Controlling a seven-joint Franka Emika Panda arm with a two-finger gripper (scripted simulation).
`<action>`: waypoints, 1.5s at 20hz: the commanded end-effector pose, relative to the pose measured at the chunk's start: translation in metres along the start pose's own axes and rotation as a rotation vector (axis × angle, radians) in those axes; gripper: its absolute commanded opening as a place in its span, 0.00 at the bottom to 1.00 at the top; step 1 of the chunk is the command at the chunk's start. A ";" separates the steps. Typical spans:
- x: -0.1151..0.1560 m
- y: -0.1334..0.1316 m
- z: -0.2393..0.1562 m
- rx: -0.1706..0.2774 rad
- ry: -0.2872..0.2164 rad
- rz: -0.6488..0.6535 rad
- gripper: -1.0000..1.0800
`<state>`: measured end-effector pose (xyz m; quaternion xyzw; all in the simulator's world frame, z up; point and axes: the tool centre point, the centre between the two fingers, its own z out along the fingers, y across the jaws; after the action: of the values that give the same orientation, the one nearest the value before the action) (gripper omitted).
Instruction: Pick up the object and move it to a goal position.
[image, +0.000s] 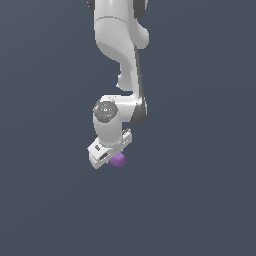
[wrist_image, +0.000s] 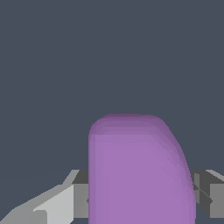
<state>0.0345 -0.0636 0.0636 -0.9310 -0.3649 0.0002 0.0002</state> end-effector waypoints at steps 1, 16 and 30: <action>0.000 0.000 0.000 0.000 0.000 0.000 0.00; -0.006 -0.012 -0.013 0.000 0.000 0.000 0.00; -0.037 -0.075 -0.081 -0.002 -0.001 0.000 0.00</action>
<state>-0.0345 -0.0372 0.1350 -0.9310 -0.3650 0.0007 -0.0004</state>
